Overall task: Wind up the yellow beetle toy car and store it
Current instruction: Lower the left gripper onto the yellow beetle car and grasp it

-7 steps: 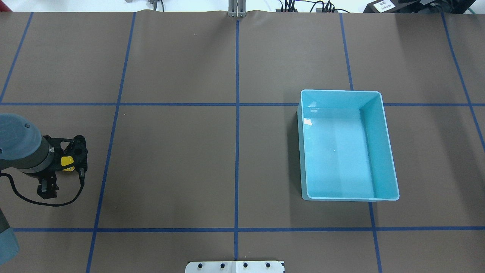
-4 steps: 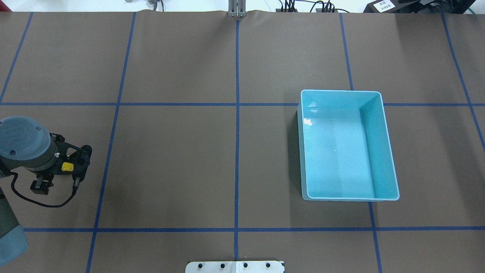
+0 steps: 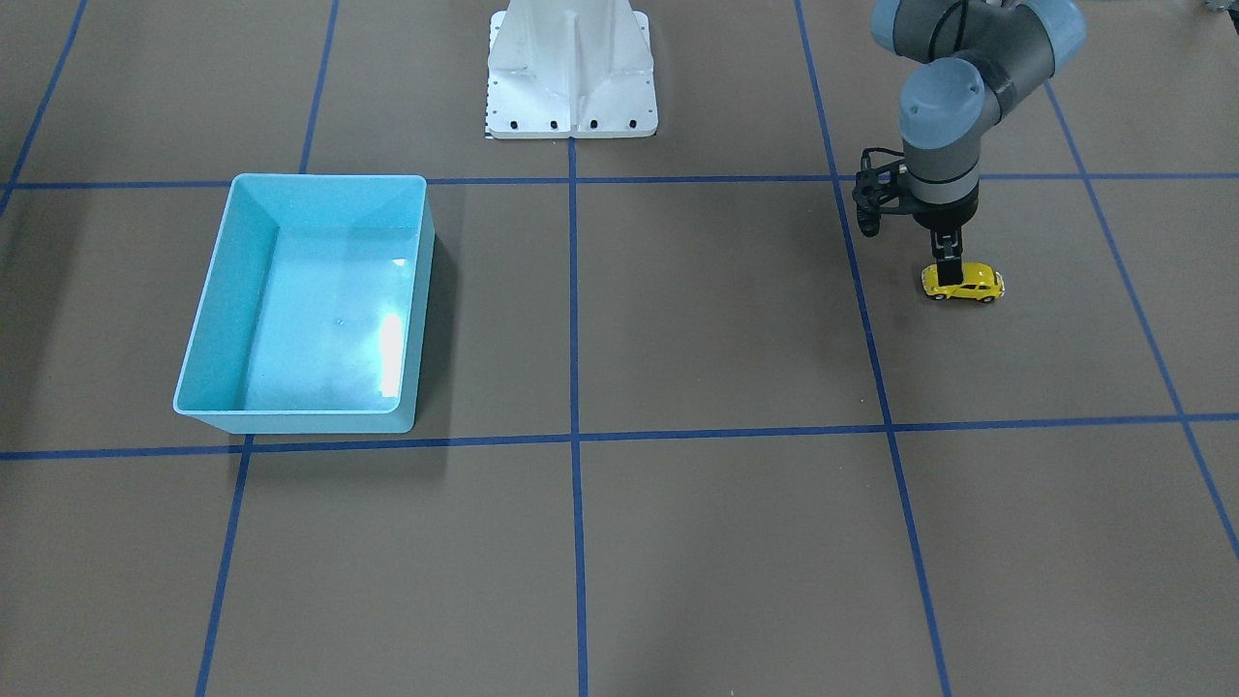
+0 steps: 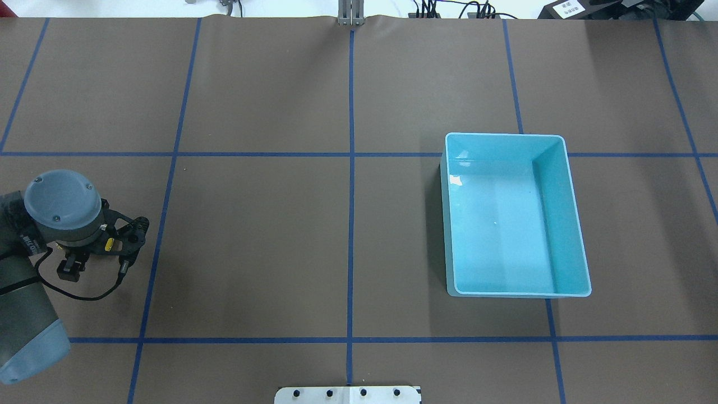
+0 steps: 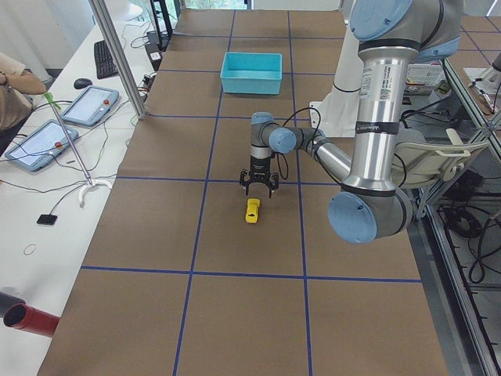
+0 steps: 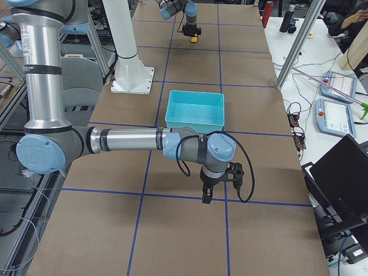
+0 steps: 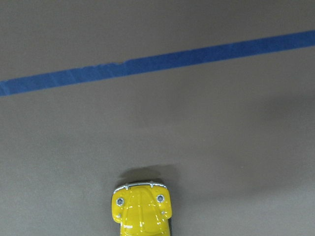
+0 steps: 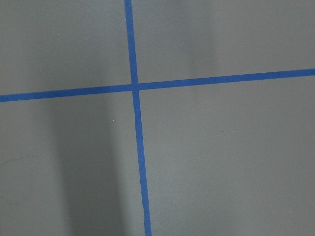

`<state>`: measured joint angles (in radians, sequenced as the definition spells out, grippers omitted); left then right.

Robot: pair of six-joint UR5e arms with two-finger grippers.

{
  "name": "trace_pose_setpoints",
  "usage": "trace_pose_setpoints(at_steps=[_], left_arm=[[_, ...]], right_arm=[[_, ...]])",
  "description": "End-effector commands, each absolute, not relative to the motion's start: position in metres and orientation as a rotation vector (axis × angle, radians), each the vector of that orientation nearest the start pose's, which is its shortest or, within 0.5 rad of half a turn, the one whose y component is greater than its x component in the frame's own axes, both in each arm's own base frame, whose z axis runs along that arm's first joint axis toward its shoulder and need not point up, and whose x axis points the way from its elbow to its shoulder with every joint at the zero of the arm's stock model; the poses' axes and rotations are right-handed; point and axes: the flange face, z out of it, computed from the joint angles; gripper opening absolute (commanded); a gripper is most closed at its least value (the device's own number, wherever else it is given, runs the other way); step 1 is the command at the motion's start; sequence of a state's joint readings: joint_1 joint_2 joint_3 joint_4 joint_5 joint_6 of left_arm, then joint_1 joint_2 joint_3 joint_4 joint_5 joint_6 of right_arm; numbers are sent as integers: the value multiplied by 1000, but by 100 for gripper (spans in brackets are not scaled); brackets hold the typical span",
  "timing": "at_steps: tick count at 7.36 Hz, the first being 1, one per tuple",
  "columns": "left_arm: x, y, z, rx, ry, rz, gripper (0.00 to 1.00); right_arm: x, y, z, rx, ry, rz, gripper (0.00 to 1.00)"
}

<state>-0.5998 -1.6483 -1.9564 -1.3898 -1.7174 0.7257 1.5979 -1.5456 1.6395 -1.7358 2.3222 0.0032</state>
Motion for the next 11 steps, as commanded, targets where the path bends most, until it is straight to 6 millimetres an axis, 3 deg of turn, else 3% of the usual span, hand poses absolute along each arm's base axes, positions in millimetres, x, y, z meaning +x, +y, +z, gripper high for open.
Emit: trace_pose_setpoints(at_steps=[1,4,8,10,11], left_arm=[[351,-389,480,293,178,1649,99],[355,-391,489,284,189,1561,98],[364,-396,503,312,193,1572,91],[367,-397,504,313,200,1574,81],[370,-399,506,307,202,1575,68]], right_arm=[[77,-505,612,-29,-753,47,100],[74,-515,593,-2,-799,36,100],[73,-515,597,-9,-807,40,100],[73,-515,597,-9,-807,40,100],[73,-515,598,-11,-807,41,100]])
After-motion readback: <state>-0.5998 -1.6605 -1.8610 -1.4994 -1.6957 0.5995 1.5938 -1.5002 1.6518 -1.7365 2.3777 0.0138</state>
